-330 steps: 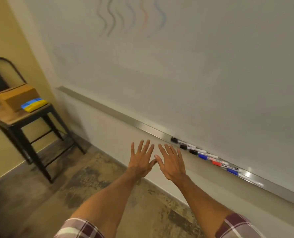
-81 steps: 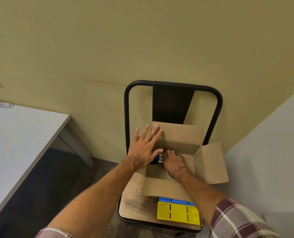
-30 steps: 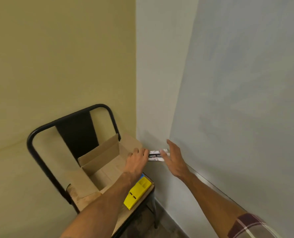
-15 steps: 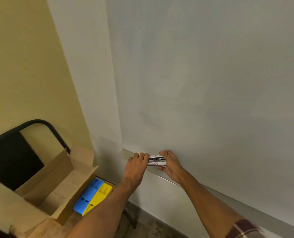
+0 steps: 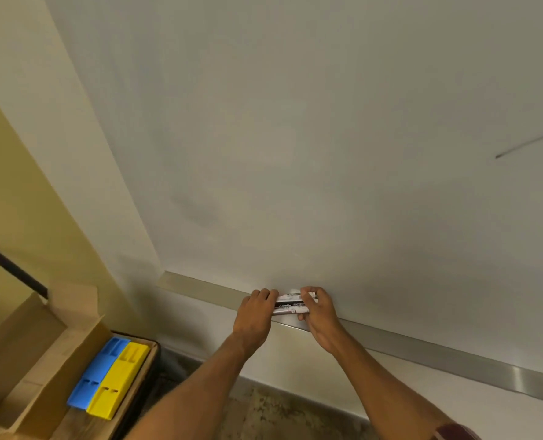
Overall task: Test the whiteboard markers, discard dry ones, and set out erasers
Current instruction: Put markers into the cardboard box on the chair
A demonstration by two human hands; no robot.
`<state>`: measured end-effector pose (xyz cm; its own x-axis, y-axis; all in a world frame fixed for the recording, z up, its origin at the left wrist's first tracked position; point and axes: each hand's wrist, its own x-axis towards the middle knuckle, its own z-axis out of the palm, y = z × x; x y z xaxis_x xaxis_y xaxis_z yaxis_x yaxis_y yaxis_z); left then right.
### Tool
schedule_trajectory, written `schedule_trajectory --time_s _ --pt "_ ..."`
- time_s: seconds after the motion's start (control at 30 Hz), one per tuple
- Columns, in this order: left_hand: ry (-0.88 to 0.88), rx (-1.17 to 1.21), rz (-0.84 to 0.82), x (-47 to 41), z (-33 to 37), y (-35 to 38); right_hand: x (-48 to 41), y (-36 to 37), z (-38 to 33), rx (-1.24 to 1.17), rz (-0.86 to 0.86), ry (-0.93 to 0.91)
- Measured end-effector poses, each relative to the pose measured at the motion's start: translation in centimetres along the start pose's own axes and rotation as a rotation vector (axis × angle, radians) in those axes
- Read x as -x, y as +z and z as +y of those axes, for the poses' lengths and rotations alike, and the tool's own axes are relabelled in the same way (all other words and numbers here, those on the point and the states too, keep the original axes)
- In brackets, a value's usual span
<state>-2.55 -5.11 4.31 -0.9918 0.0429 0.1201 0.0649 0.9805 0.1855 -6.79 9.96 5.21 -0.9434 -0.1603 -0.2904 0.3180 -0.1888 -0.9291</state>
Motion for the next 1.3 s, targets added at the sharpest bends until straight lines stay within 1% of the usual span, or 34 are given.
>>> schedule_trajectory --time_s 0.13,0.3,0.43,0.53,0.73,1.0,1.2,1.3 --pt "0.027 0.077 -0.034 -0.3 2.3 2.0 0.8 -3.4 1.2 0.009 0.085 0.01" --pt "0.031 0.14 -0.029 0.2 4.3 3.4 1.2 -6.0 2.7 -0.036 0.181 0.033" --pt "-0.056 0.125 -0.153 0.5 4.8 4.4 0.8 -6.9 3.5 -0.045 0.241 0.072" --pt "-0.049 0.087 -0.241 0.1 4.9 5.2 0.3 -7.0 3.9 -0.017 0.261 0.076" --pt "-0.041 0.066 -0.275 0.0 4.7 6.3 -1.4 -6.4 4.3 0.046 0.279 0.1" --pt "-0.048 0.016 -0.337 0.6 4.7 7.2 -1.8 -5.0 5.1 0.371 0.391 0.068" --pt "-0.06 -0.028 -0.346 0.9 4.6 7.6 -1.6 -4.6 5.9 0.659 0.517 -0.053" --pt "-0.071 -0.047 -0.352 1.0 4.6 7.7 -1.1 -5.3 5.7 0.691 0.579 -0.121"
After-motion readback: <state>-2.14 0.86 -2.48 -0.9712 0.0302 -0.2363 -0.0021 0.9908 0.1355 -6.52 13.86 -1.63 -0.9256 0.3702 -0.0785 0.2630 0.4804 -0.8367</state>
